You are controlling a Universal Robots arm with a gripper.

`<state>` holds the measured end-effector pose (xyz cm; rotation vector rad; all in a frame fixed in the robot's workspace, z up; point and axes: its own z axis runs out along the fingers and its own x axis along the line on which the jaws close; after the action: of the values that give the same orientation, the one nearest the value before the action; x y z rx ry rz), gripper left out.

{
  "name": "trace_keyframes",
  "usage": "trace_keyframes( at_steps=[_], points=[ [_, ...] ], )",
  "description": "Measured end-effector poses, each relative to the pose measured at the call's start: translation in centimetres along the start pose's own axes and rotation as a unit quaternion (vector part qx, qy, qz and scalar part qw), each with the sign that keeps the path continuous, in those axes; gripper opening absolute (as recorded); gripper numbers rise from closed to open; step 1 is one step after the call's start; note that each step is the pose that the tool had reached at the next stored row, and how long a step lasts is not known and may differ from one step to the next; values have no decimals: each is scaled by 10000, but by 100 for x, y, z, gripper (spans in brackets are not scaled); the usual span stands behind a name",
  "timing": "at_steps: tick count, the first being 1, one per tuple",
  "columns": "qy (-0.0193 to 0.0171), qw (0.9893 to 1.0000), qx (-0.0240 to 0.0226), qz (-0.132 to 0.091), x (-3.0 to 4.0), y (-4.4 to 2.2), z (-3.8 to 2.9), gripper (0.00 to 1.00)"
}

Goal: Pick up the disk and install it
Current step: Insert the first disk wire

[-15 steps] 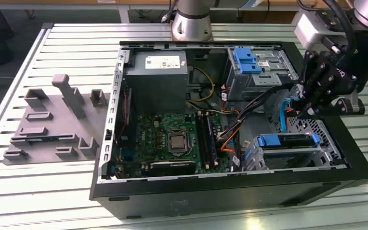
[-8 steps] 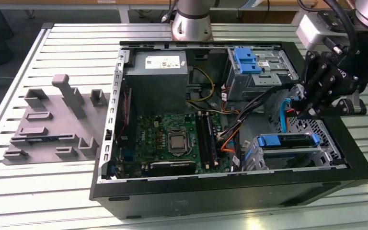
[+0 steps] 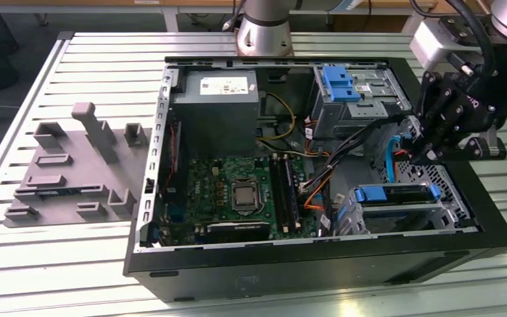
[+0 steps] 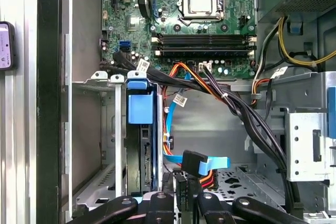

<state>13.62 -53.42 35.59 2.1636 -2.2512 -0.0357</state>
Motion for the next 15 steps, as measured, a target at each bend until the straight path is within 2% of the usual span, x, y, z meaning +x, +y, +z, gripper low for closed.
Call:
trace_keyframes(
  at_steps=[4, 5, 6, 15],
  points=[
    [14, 10000, 1, 0, 0, -1, 6, 25],
    [16, 10000, 1, 0, 0, -1, 6, 24],
    [17, 10000, 1, 0, 0, -2, 7, 17],
    [17, 10000, 1, 0, 0, -1, 8, 16]
  ],
)
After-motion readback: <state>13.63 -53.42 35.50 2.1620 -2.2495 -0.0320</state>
